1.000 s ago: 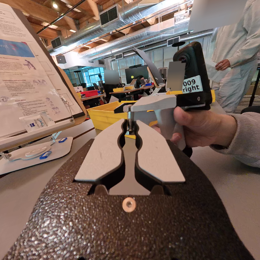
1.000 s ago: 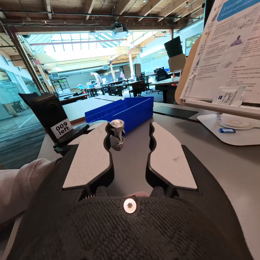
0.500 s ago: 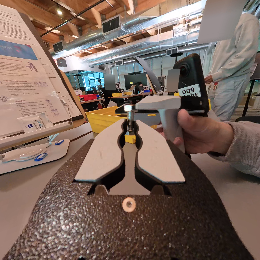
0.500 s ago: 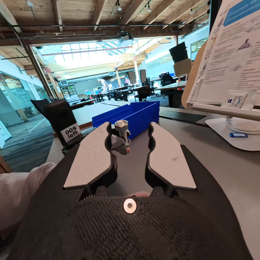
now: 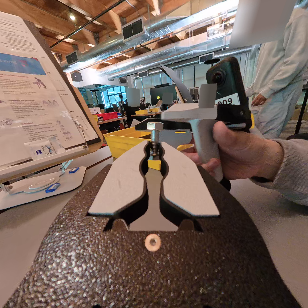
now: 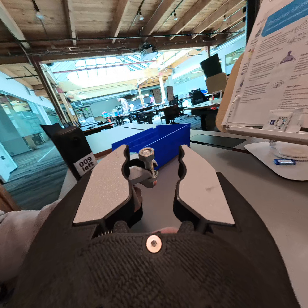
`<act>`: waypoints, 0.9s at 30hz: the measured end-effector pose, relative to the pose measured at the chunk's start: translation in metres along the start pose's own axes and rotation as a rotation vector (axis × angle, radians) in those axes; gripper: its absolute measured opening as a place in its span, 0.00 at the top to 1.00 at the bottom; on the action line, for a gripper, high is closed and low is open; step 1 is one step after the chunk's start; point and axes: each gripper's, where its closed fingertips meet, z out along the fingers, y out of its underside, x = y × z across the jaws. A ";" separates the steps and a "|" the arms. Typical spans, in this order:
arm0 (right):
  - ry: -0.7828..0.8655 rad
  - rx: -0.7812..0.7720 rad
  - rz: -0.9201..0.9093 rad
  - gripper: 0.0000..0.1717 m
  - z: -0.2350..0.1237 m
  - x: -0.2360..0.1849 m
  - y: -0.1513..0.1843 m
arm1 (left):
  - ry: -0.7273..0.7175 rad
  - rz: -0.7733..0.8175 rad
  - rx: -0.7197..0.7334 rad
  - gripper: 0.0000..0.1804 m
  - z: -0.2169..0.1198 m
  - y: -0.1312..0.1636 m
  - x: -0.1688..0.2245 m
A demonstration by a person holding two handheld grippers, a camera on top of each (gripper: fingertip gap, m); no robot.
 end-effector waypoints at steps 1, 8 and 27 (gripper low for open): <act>0.027 -0.007 -0.012 0.69 0.001 0.002 0.002 | 0.000 0.008 0.000 0.95 0.000 0.000 0.001; 0.118 0.017 0.006 0.73 -0.012 0.030 -0.005 | -0.042 -0.056 0.067 0.95 -0.009 -0.010 -0.014; 0.162 -0.012 -0.034 0.75 -0.016 0.034 -0.009 | -0.069 -0.032 0.061 0.95 -0.009 -0.010 -0.016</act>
